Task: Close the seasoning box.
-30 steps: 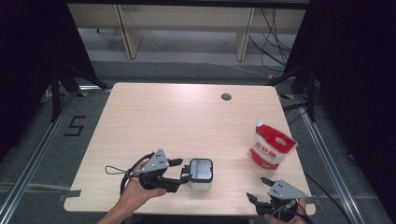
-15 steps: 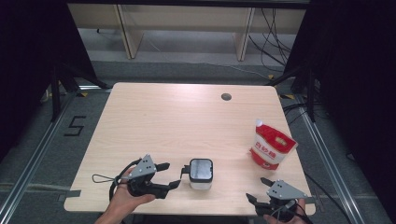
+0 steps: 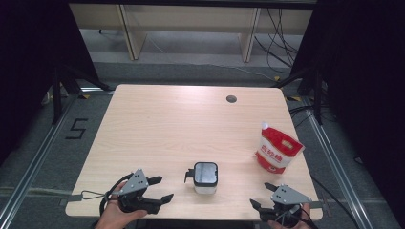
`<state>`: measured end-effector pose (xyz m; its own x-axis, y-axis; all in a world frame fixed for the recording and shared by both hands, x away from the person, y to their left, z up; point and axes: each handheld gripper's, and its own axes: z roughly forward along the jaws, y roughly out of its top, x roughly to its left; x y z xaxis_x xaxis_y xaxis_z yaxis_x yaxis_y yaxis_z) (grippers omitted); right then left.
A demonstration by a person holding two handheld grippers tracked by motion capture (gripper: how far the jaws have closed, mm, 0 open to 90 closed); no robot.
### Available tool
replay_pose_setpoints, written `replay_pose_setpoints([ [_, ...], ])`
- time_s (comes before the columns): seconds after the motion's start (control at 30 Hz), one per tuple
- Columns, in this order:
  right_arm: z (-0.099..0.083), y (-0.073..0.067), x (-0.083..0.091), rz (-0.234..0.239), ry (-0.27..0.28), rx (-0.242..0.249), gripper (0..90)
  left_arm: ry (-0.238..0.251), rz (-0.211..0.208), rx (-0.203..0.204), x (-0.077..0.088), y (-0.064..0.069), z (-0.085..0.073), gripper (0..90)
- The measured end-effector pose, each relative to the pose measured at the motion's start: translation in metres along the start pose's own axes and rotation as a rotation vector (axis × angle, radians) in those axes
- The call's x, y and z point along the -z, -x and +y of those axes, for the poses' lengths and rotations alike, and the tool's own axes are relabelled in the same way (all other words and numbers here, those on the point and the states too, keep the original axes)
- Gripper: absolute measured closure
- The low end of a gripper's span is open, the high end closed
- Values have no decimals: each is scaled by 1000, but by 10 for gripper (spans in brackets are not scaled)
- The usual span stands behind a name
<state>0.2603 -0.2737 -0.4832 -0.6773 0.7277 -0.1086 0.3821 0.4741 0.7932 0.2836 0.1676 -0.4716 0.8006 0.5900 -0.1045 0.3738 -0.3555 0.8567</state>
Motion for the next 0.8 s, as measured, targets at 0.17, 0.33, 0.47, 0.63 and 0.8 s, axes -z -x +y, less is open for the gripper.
replay_pose_setpoints([
  [0.17,-1,0,-2,5,-10,4,241,-21,11,3,5,3,-8,272],
  [0.33,-1,-2,-4,24,-25,2,192,-62,33,-32,7,3,-17,262],
  [0.47,-2,-2,-6,45,-23,11,164,-70,22,-18,7,8,-23,259],
  [0.63,-3,-2,-6,52,-30,-5,164,-90,24,-19,6,13,-27,253],
  [0.8,-3,-3,-8,65,-36,2,164,-88,23,-23,6,13,-27,250],
])
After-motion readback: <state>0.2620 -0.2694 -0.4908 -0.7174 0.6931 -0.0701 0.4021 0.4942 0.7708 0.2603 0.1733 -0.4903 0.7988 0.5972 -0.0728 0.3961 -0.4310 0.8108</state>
